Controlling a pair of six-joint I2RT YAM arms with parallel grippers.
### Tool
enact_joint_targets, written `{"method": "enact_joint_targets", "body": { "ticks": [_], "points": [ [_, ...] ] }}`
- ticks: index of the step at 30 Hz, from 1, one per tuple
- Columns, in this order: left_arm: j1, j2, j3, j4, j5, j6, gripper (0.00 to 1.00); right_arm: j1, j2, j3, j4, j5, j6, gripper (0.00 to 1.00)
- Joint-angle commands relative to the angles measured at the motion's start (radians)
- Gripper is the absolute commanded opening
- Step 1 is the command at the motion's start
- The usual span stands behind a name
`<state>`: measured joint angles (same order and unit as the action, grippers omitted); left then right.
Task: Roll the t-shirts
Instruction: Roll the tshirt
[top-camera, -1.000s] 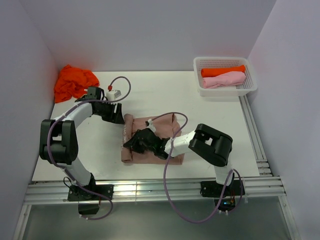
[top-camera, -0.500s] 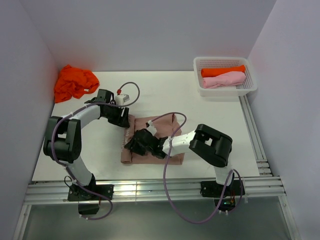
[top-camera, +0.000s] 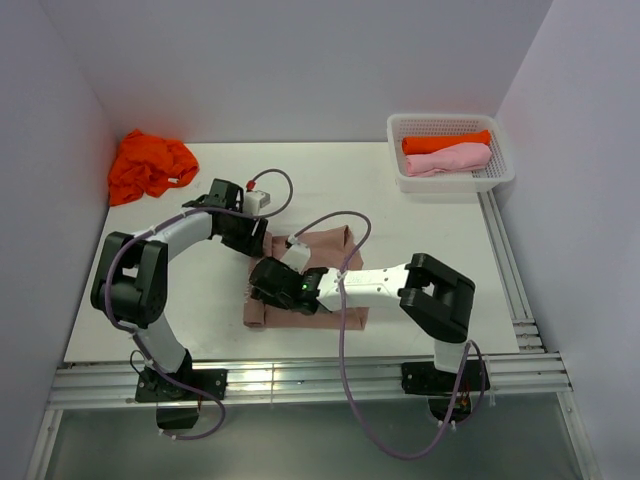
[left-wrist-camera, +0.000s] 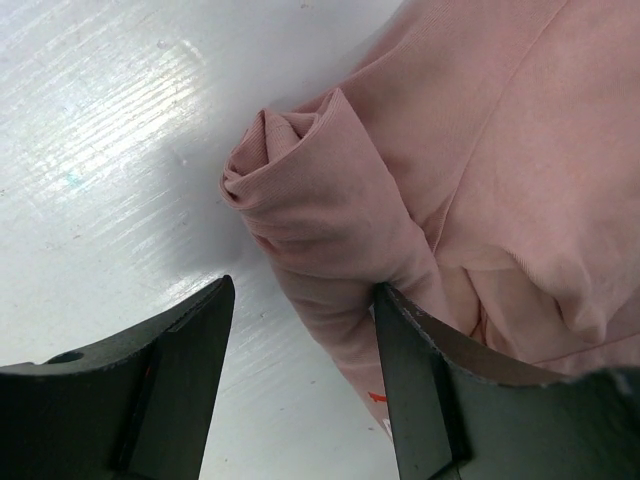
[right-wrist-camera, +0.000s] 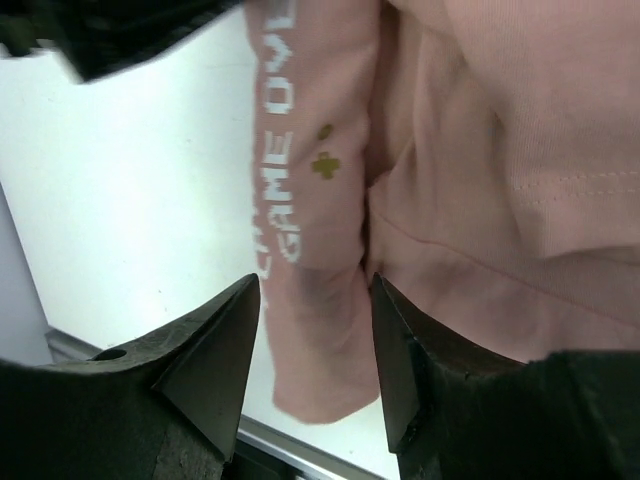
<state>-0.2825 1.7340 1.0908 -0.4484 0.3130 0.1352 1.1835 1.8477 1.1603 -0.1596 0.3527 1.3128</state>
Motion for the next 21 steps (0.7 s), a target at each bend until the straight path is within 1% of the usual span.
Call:
{"method": "enact_joint_targets", "body": {
  "ticks": [1, 7, 12, 21],
  "points": [
    [-0.024, 0.010, 0.032, -0.021, -0.057, -0.006, 0.64, 0.024, -0.056, 0.085, -0.148, 0.129, -0.023, 0.56],
    [-0.055, 0.029, 0.063, -0.039, -0.086, -0.014, 0.64, 0.034, 0.004, 0.212, -0.221, 0.138, -0.063, 0.56],
    [-0.072, 0.041, 0.081, -0.053, -0.100, -0.016, 0.64, 0.038, 0.059, 0.294, -0.233, 0.117, -0.095, 0.55],
    [-0.090, 0.055, 0.110, -0.069, -0.106, -0.016, 0.64, 0.042, 0.151, 0.351, -0.319, 0.101, -0.081, 0.55]
  ]
}}
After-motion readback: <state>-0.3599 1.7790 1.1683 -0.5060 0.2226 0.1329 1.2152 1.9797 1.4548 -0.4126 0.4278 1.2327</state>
